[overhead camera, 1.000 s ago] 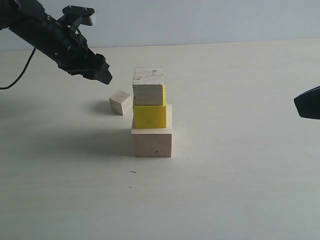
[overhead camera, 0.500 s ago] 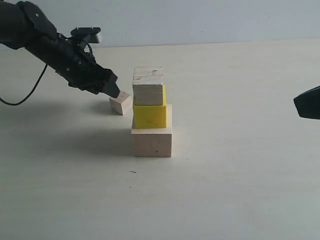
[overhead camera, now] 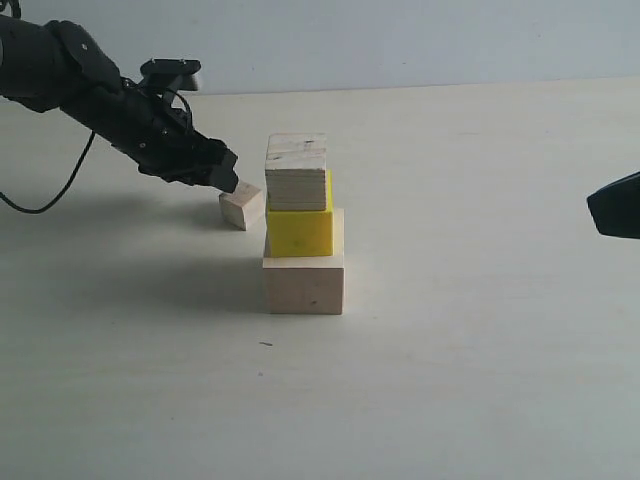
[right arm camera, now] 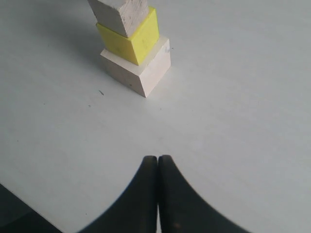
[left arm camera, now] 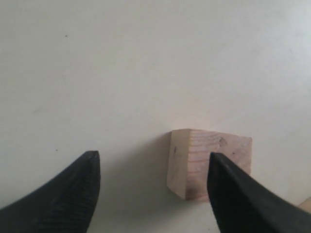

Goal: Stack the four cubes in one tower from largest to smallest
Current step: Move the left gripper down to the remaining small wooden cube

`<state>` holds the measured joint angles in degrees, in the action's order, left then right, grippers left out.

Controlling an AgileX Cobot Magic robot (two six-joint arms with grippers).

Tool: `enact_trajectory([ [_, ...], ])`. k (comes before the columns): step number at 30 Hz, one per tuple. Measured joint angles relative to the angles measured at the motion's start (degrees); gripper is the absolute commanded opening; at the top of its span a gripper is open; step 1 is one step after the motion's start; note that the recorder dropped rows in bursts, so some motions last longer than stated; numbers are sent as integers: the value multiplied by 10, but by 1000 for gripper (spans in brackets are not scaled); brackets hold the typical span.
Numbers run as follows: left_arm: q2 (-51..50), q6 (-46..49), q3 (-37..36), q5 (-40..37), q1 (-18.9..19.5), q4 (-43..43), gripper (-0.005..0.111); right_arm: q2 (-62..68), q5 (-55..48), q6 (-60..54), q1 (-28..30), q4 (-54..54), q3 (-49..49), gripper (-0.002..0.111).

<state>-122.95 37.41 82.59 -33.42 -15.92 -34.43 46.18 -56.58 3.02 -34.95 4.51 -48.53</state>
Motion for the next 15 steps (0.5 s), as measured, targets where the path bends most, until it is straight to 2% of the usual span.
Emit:
enact_trajectory([
  [15, 0, 0, 0, 7, 0, 0, 62, 0, 0, 0, 0, 0, 0, 0],
])
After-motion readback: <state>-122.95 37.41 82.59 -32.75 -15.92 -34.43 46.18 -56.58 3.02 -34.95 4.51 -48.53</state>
